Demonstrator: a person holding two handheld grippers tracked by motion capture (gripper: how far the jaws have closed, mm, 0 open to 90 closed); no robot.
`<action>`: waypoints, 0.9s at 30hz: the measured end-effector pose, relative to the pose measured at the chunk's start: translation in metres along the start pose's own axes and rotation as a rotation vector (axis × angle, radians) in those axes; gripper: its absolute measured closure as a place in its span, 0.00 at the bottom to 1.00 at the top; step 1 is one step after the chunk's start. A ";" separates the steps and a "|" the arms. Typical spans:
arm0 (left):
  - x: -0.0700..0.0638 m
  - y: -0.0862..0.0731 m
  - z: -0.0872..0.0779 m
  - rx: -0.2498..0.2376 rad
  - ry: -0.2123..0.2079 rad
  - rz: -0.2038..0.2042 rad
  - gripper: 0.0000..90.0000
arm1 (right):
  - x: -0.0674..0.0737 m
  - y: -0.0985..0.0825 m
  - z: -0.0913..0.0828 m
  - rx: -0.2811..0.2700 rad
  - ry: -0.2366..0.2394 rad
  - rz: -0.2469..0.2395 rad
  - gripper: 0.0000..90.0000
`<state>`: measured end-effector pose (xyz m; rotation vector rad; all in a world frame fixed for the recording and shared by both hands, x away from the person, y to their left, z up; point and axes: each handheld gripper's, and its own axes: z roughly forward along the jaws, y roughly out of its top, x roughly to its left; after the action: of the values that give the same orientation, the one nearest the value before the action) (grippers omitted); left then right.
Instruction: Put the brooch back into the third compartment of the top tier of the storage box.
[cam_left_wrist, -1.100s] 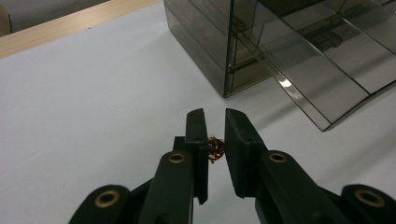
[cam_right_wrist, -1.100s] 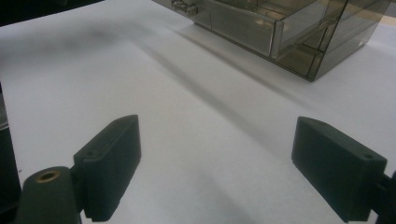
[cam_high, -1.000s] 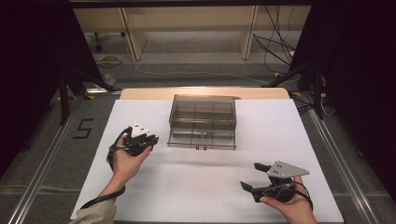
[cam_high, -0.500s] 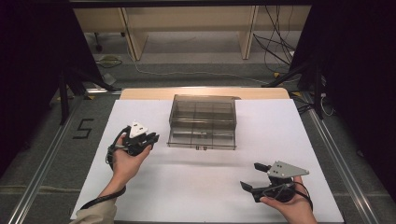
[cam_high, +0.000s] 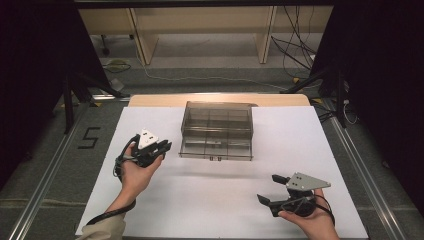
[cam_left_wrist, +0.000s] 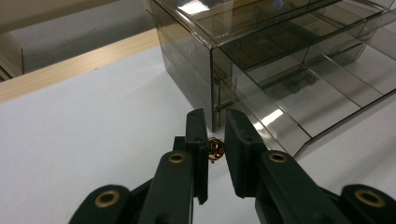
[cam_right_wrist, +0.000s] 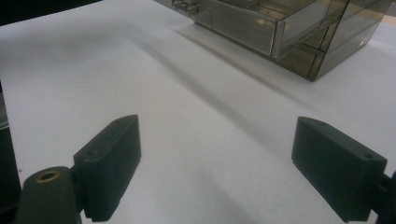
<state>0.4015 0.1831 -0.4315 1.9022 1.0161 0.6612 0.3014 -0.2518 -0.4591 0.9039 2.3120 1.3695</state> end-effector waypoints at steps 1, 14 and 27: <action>0.000 0.000 0.000 -0.006 0.001 -0.001 0.89 | 0.000 0.000 0.000 0.000 0.000 0.000 0.18; -0.002 0.004 -0.005 -0.053 -0.001 -0.003 0.89 | 0.000 0.000 0.000 -0.002 0.000 0.002 0.18; -0.010 0.012 -0.008 -0.085 -0.016 0.007 0.89 | 0.000 0.000 0.000 -0.003 0.000 0.002 0.18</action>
<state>0.3949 0.1741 -0.4176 1.8355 0.9564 0.6815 0.3016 -0.2516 -0.4593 0.9061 2.3097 1.3735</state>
